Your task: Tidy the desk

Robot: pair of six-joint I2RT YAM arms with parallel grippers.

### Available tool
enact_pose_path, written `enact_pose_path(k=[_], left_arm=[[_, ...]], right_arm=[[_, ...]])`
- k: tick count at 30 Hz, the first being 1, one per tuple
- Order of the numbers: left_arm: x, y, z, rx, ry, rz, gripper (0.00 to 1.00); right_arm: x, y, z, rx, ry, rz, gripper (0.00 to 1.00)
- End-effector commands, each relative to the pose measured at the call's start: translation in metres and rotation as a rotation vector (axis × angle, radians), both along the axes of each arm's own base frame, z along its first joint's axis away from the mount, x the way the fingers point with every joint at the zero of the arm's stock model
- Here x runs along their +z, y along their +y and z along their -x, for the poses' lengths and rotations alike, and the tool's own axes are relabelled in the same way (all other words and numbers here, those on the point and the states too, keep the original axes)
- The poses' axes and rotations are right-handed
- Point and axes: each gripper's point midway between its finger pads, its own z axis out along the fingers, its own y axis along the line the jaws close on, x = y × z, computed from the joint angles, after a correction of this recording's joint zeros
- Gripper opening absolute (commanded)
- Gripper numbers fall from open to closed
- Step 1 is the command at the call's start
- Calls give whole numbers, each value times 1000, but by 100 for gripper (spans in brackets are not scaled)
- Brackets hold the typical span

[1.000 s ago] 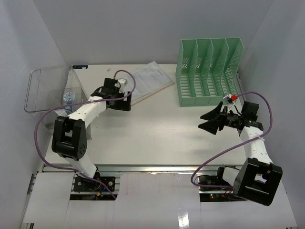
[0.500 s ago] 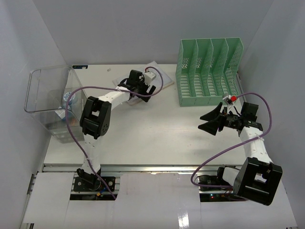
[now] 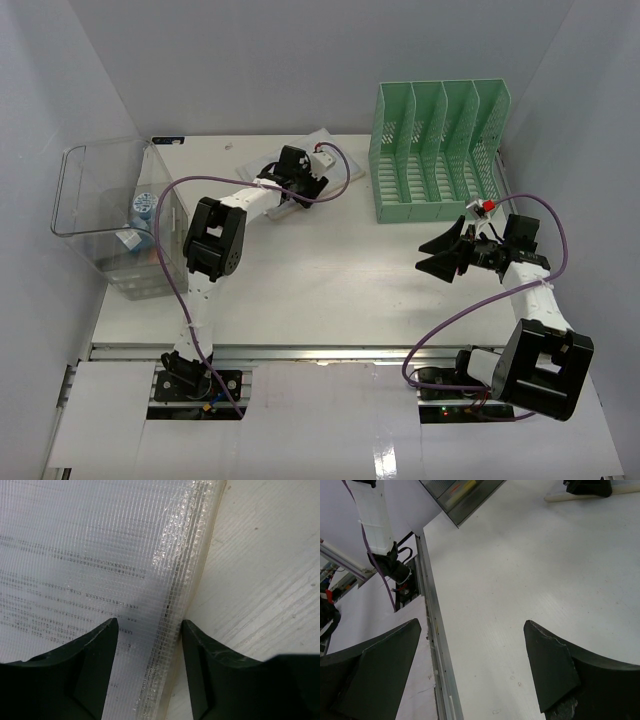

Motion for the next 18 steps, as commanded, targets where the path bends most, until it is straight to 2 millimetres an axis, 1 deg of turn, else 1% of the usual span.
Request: enact_pose_path(k=[1,2,4,5,8,9,12,14,15,16,18], left_arm=[[-9,3,9,-9,23,-35,42],[-11,5,10,2,28,-39,37],[-16,10,14,23,41,-50,29],[-14,14,14,39,38,-57,27],[-13,23,18,91,51,-56,24],[-9,26,20,110,54,-43,21],[15,33,26,145,58,25,12],[21,38,40,175,91,72,9],[37,39,43,182,79,103,7],[47,38,49,180,87,142,6],[63,35,74,185,145,251,3]], right_arm=[[9,0,1,21,-32,-23,90],[9,0,1,19,-35,-19,90],[8,0,2,17,-39,-15,90],[9,0,2,17,-43,-14,90],[9,1,3,14,-65,-3,90],[9,1,4,11,-77,6,90],[9,1,6,8,-120,34,90],[9,4,10,21,-159,54,90],[8,5,11,26,-168,60,90],[6,9,13,45,-172,62,90],[-4,19,20,97,-179,91,90]])
